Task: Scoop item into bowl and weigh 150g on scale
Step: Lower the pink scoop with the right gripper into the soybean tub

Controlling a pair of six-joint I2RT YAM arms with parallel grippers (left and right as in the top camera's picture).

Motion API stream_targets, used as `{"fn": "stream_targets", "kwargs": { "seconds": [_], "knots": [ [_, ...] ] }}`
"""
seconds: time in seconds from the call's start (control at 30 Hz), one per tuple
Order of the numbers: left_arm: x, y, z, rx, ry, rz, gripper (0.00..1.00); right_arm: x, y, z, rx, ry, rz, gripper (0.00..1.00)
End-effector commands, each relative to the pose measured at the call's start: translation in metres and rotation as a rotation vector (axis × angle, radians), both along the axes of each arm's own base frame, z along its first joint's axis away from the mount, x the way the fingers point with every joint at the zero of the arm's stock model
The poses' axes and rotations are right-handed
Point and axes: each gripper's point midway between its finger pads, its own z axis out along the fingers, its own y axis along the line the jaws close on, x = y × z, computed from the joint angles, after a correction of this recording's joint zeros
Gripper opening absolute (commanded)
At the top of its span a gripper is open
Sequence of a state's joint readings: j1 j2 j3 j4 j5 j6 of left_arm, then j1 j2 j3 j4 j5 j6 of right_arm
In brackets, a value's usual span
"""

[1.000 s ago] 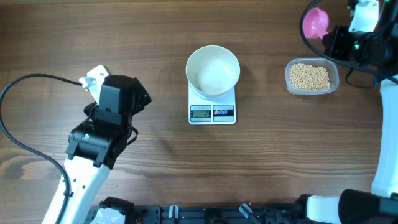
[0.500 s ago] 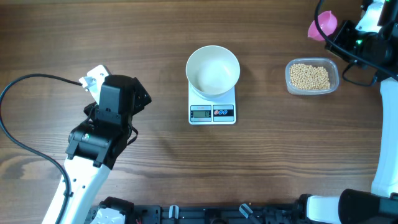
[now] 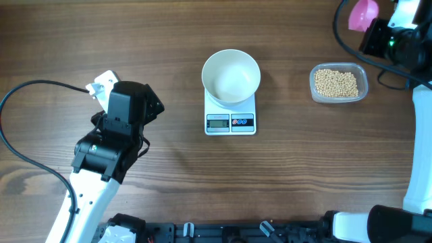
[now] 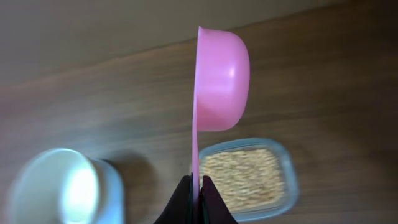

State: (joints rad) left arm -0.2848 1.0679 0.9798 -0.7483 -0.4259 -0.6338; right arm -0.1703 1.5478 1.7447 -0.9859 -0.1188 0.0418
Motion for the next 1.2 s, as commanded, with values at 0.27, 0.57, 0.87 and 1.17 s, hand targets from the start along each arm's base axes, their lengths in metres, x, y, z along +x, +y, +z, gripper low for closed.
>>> {"fn": "stream_targets", "kwargs": {
  "seconds": [0.27,0.57,0.87,1.17],
  "knots": [
    [0.001,0.005,0.001,0.016,-0.003,0.020,1.00,-0.002,-0.019,-0.001,-0.159,0.025,0.009,0.04],
    [0.001,0.005,0.001,0.016,-0.003,0.020,1.00,-0.001,0.004,-0.001,0.016,0.014,0.020,0.04],
    [0.001,0.005,0.001,0.016,-0.003,0.020,1.00,0.000,0.001,-0.004,-0.001,0.023,0.013,0.04],
    [0.001,0.005,0.001,0.016,-0.002,0.020,1.00,-0.008,0.000,-0.021,0.004,0.100,0.005,0.04]
  ]
}}
